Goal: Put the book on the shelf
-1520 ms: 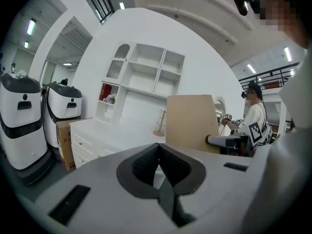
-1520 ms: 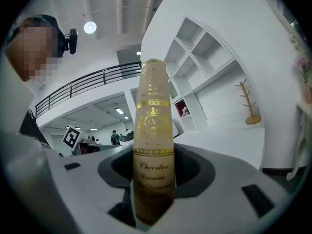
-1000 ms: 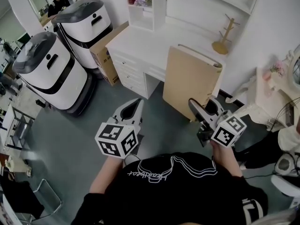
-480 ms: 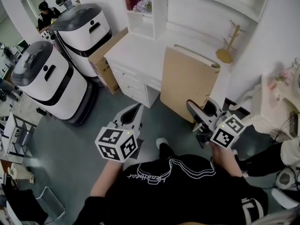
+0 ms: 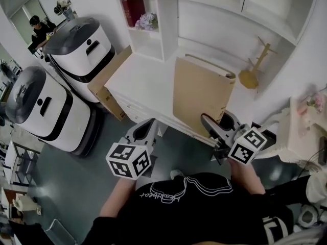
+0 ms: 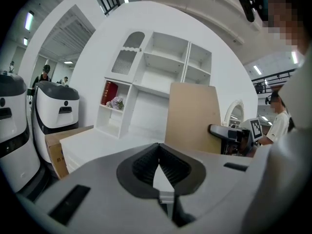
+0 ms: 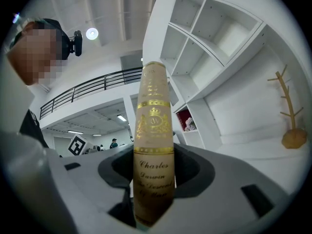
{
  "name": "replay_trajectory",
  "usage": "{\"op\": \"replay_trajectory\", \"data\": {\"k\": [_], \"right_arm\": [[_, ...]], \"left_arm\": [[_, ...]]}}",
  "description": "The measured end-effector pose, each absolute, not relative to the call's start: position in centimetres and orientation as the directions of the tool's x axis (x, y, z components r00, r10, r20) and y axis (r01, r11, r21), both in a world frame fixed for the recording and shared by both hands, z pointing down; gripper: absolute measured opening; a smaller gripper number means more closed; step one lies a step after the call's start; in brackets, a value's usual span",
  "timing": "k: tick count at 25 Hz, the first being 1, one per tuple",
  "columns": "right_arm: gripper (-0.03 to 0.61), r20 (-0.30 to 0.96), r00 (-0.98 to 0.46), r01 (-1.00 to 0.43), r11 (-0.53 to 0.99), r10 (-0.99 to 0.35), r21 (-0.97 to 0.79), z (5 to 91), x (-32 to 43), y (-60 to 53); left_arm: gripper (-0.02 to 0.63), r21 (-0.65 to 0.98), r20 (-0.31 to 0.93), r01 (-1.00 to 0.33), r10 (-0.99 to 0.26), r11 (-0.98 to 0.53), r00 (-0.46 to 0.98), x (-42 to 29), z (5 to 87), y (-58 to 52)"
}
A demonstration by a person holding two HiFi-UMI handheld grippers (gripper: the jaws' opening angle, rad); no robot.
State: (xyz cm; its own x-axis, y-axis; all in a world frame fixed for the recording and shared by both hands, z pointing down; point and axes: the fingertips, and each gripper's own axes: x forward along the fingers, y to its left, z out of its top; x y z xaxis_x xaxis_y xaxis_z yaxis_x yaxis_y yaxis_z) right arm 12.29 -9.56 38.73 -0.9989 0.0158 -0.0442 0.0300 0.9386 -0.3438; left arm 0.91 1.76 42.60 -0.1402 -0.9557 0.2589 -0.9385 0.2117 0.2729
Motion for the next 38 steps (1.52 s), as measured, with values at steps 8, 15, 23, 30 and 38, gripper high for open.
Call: {"op": "replay_trajectory", "data": {"k": [8, 15, 23, 30, 38], "right_arm": [[0.202, -0.091, -0.995, -0.001, 0.954, -0.029, -0.298, 35.6, 8.9, -16.2], [0.201, -0.138, -0.986, -0.052, 0.964, -0.090, -0.260, 32.9, 6.5, -19.3], [0.201, -0.159, -0.963, -0.177, 0.954, -0.219, -0.240, 31.0, 1.6, -23.6], [0.201, -0.175, -0.917, -0.319, 0.923, -0.358, -0.217, 28.4, -2.4, -26.6], [0.201, -0.212, -0.841, -0.477, 0.867, -0.498, -0.146, 24.9, -5.1, -28.8]], "left_arm": [[0.002, 0.251, 0.217, -0.955, -0.970, 0.160, -0.106, -2.5, 40.4, -4.8], [0.002, 0.248, 0.185, -0.964, -0.981, 0.100, -0.054, -5.8, 39.6, -8.2], [0.002, 0.248, 0.165, -0.968, -0.983, -0.033, 0.076, -12.3, 38.1, -14.2], [0.002, 0.252, 0.152, -0.953, -0.966, -0.165, 0.208, -18.1, 36.3, -19.1], [0.002, 0.242, 0.113, -0.922, -0.935, -0.301, 0.335, -23.0, 34.8, -23.0]]}}
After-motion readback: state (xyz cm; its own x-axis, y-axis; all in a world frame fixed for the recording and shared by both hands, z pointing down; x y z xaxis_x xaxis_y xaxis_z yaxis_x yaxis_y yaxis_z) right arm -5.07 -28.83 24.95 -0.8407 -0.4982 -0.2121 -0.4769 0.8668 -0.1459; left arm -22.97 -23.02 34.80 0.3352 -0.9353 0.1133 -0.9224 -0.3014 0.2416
